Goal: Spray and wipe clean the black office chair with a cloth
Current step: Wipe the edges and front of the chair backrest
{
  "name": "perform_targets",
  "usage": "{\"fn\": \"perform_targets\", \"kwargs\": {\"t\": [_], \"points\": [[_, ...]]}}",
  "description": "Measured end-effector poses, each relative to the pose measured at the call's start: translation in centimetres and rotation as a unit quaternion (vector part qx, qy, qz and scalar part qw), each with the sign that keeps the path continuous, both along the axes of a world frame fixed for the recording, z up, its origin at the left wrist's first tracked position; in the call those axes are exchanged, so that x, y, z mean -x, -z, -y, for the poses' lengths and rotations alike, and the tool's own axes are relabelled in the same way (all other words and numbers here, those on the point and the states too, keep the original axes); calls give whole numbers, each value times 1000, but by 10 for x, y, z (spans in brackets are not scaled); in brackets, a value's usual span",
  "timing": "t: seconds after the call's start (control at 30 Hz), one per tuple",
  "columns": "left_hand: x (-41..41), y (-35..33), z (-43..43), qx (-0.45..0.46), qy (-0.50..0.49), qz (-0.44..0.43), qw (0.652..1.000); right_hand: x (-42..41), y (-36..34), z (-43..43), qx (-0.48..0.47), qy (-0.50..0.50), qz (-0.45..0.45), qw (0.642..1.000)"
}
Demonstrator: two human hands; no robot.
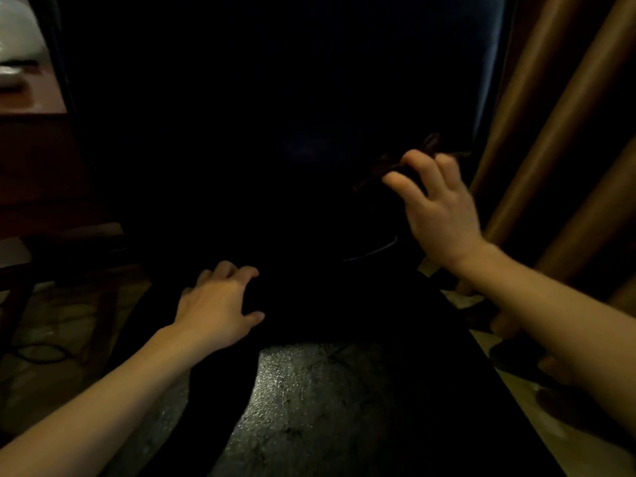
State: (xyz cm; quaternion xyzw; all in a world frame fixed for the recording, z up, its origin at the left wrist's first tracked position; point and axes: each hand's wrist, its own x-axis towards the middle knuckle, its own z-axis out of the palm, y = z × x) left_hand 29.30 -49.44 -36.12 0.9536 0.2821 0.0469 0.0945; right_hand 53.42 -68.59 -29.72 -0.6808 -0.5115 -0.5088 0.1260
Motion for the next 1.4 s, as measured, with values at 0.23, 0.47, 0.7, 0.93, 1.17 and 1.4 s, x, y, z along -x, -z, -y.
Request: {"fn": "perform_targets", "kwargs": {"t": [0.23, 0.47, 0.7, 0.93, 1.17, 1.4], "points": [[-14, 19, 1, -36, -13, -93, 995, -32, 81, 8, 137, -11, 16, 990], [-14, 22, -1, -25, -9, -65, 998, -39, 105, 34, 201, 78, -295, 931], [-16, 18, -3, -21, 3, -68, 997, 19, 76, -1, 140, -144, 3, 980], [-19, 20, 2, -33, 12, -58, 998, 37, 85, -90, 364, -60, 86, 925], [-26, 24, -5, -19, 38, -57, 997, -22, 87, -14, 412, -21, 81, 908], [-38, 25, -8, -8, 79, -69, 994, -34, 81, 62, 359, 39, 50, 931]]}}
